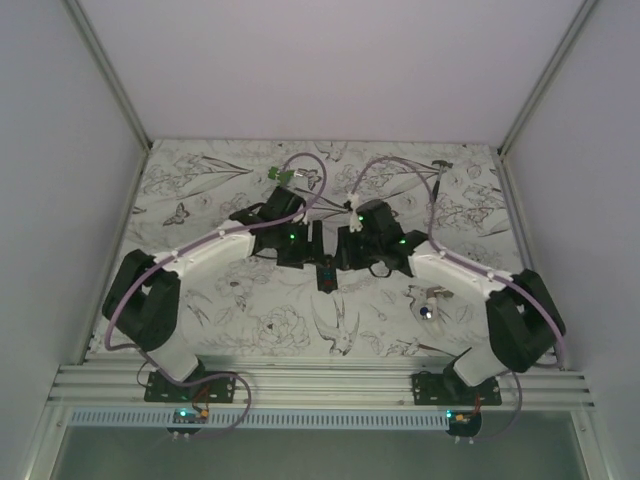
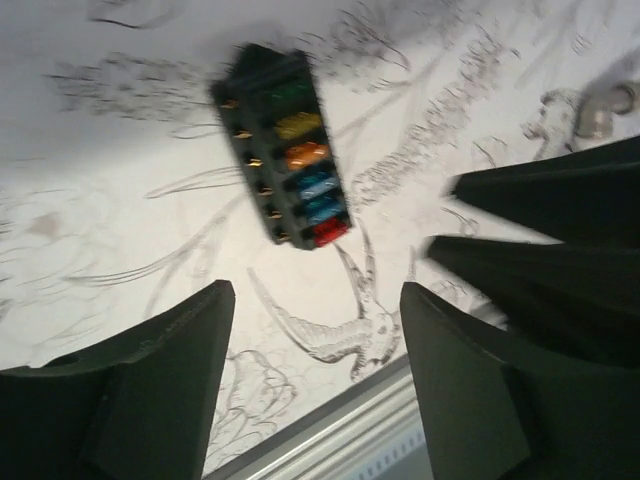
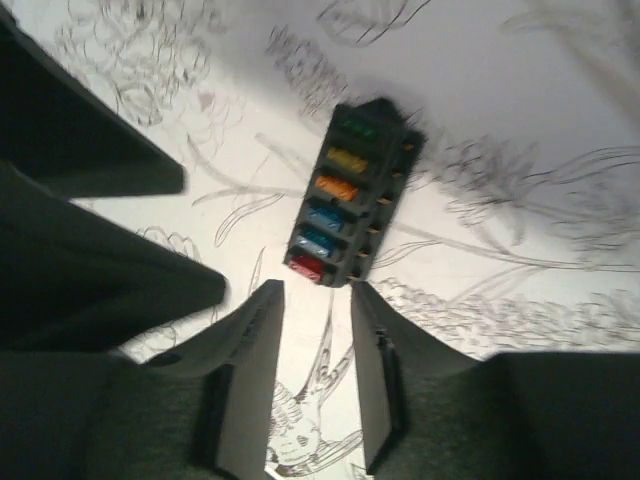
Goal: Snap on the fuse box
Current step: Install the fuse at the fuse box base, then pick up the fuse box cover from the center of the board.
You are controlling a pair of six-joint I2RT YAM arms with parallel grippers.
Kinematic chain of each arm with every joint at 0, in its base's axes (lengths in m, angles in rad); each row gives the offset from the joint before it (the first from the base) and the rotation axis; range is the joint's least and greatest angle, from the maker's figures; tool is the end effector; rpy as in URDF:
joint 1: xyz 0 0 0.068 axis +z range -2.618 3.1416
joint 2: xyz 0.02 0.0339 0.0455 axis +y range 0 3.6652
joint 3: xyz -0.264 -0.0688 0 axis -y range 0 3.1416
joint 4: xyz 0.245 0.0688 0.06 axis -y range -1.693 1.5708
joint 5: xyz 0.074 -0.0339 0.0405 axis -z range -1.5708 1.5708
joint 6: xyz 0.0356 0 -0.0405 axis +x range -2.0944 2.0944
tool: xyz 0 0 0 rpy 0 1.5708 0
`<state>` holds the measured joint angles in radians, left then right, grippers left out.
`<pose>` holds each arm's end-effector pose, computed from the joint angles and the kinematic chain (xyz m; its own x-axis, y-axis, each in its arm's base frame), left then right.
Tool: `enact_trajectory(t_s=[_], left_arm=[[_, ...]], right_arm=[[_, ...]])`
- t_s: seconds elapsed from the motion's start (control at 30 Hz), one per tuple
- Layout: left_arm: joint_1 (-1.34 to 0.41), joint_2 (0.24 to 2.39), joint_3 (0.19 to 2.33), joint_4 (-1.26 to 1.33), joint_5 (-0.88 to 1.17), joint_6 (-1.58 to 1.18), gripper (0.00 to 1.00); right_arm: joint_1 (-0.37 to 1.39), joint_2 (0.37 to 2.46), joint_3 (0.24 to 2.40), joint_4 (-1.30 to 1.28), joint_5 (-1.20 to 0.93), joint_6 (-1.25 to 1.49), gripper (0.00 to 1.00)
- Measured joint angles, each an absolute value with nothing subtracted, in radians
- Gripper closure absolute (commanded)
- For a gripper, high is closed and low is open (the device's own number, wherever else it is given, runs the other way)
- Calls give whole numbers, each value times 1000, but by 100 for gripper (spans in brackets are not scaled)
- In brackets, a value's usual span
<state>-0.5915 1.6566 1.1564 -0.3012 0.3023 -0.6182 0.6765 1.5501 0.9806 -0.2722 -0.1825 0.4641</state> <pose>0.2942 -0.2104 0.2341 -0.8941 -0.0659 -0.4430 0.2283 0.7838 -0.5775 0.2500 0.2090 0.2146 -0.8378 -0.1082 -0.5351 -0.3746 0.8270 0.4192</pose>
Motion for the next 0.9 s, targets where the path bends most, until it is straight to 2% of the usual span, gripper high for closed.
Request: enact_trajectory(t_s=[0.3, 0.5, 0.77, 0.9], left_arm=[[-461, 1636, 1201, -455, 33, -549, 6], [-377, 1742, 1298, -483, -72, -522, 4], [-310, 1900, 1377, -503, -147, -514, 5], [-293, 1916, 1390, -515, -183, -514, 12]], right_arm=[[548, 1446, 902, -259, 3, 396, 31], [538, 1446, 879, -257, 78, 361, 10], [533, 1446, 863, -232, 107, 325, 3], [522, 1446, 846, -227, 108, 315, 1]])
